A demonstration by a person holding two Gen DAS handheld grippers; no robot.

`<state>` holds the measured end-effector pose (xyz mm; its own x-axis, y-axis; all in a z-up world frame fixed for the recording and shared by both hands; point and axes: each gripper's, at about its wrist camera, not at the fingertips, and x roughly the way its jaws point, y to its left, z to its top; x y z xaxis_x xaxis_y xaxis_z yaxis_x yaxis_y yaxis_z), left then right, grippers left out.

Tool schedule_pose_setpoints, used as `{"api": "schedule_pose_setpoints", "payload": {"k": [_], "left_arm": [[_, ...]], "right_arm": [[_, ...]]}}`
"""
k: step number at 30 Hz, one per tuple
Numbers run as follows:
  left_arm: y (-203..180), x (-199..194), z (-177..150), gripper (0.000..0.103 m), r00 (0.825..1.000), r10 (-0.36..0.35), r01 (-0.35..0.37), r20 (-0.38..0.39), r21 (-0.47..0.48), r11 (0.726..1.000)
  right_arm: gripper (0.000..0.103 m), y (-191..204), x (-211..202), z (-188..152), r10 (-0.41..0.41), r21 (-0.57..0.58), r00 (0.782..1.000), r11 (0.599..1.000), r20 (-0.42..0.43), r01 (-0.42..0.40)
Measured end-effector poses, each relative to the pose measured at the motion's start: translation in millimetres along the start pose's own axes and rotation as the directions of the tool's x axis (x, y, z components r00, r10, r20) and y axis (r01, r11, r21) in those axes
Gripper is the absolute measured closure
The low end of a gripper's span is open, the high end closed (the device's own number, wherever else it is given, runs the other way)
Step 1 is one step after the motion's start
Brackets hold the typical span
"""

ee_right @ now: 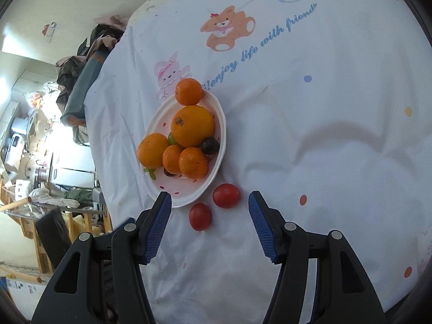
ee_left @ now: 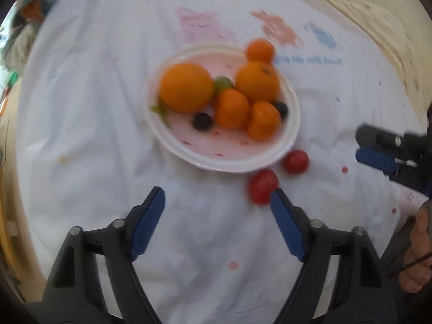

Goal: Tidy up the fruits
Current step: 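Move both open tools toward the red tomatoes beside the plate, then grasp a red tomato with the left tool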

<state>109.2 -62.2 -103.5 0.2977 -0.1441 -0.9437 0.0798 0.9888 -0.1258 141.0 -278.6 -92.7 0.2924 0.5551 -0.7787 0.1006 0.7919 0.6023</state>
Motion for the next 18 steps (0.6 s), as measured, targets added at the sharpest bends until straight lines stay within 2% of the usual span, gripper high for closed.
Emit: {"api": "schedule_pose_setpoints", "payload": {"k": [5,10,12,14,18], "left_arm": [[-35,22,2,0.031,0.999,-0.013,0.016,-0.032,0.101,0.995],[-52,47,5,0.049,0.997,-0.01,0.022,-0.083,0.134,0.991],[-52,53,5,0.065,0.996,-0.015,0.027,-0.093,0.129,0.991],[-49,54,6,0.076,0.996,-0.014,0.025,-0.093,0.118,0.993],[-42,44,6,0.077,0.996,-0.027,0.035,-0.081,0.097,0.995]], "right_arm": [[0.04,-9,-1,4,-0.016,0.029,1.0,0.999,0.012,0.016],[0.04,-16,-3,8,-0.009,0.049,1.0,0.999,0.019,0.008],[0.04,-19,-3,9,-0.008,0.06,1.0,0.998,0.016,0.007],[0.04,-18,-2,10,-0.005,0.056,1.0,0.998,0.015,0.004],[0.04,-18,-2,10,-0.008,0.05,1.0,0.999,0.013,0.007]]}}
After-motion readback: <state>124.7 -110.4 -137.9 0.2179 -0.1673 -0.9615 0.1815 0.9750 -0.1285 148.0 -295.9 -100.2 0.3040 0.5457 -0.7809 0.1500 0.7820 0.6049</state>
